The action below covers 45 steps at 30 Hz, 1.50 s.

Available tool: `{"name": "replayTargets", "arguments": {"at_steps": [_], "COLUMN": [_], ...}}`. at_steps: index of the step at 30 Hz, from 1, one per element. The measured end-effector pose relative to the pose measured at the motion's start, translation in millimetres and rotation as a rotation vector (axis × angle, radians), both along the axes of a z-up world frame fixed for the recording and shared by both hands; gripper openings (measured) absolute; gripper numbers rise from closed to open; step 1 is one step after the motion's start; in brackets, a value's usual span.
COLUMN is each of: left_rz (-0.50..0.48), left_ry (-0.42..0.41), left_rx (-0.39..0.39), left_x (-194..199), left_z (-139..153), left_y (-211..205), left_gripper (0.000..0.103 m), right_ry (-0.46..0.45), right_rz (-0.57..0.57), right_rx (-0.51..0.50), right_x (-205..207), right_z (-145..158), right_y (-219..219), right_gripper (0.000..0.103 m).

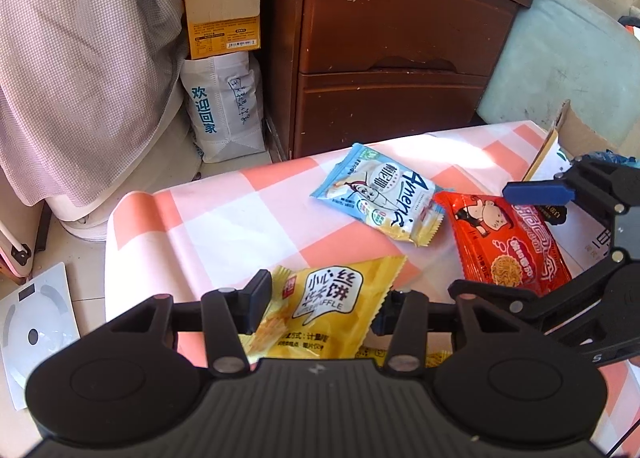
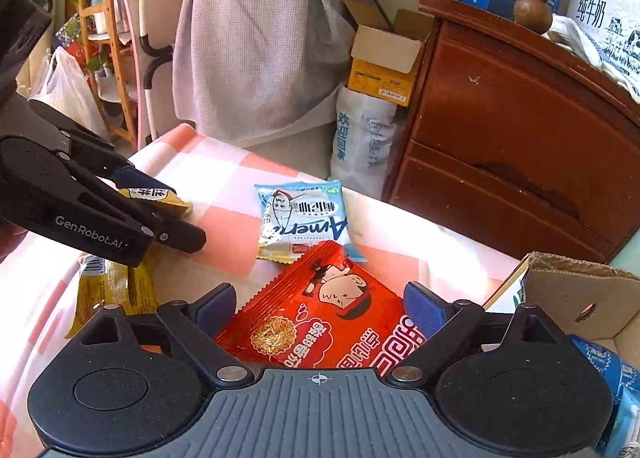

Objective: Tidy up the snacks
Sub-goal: 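Grasp the yellow bag with the left tool while the right tool grasps the red bag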

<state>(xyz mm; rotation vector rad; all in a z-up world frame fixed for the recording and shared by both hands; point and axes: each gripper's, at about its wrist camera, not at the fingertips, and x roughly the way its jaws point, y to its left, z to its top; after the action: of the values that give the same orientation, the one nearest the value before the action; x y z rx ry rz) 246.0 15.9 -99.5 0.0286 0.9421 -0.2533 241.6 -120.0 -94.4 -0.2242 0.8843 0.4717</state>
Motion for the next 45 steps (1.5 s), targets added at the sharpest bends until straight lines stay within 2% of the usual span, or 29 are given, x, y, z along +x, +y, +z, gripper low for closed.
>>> {"name": "replayTargets", "arguments": {"at_steps": [4,9,13,15,20,25,27,30,33,36,43,45], "left_rz": [-0.012,-0.034,-0.055,-0.065,-0.086,-0.081,-0.077,-0.095,-0.120,-0.124,-0.103,-0.112], "left_ry": [0.002,0.021,0.036,0.027,-0.001,-0.004,-0.006,-0.014,-0.031,-0.043,-0.055,-0.057], "left_rx": [0.007,-0.014,-0.029,-0.010,0.050,0.060,0.057,0.060,0.093,0.115,0.104,0.102], "left_x": [-1.3,-3.6,-6.8,-8.9,-13.0,-12.4,-11.4,-12.9,-16.3,-19.0,-20.6,-23.0], "left_z": [0.0,1.8,2.8,2.5,1.4,1.1,1.2,2.1,3.0,4.4,11.2,12.4], "left_y": [-0.9,1.8,2.3,-0.1,-8.1,-10.2,-10.5,-13.7,-22.3,-27.2,-27.5,-29.4], "left_gripper": [0.046,0.046,0.046,0.046,0.048,0.047,0.043,0.033,0.024,0.022,0.016,0.015], "right_ry": [0.026,0.169,0.233,0.229,0.145,0.090,0.080,0.075,0.087,0.131,0.210,0.237], "right_rz": [0.018,0.023,0.066,0.103,0.186,0.229,0.225,0.172,0.124,0.046,-0.156,-0.201], "right_rx": [-0.018,0.007,0.026,0.024,-0.032,-0.071,-0.084,-0.082,-0.074,-0.047,0.030,0.068], "right_x": [-5.6,-14.3,-33.2,-44.0,-65.1,-66.7,-64.8,-60.6,-56.7,-49.6,-47.1,-51.5], "right_z": [-0.6,10.4,18.5,21.6,21.1,16.0,12.5,5.1,3.5,2.4,9.8,14.3], "right_y": [1.4,1.9,4.0,4.4,5.7,11.8,12.8,9.8,5.6,-1.6,-15.9,-18.3], "right_gripper": [0.094,0.097,0.098,0.098,0.099,0.099,0.101,0.103,0.103,0.102,0.077,0.075]}}
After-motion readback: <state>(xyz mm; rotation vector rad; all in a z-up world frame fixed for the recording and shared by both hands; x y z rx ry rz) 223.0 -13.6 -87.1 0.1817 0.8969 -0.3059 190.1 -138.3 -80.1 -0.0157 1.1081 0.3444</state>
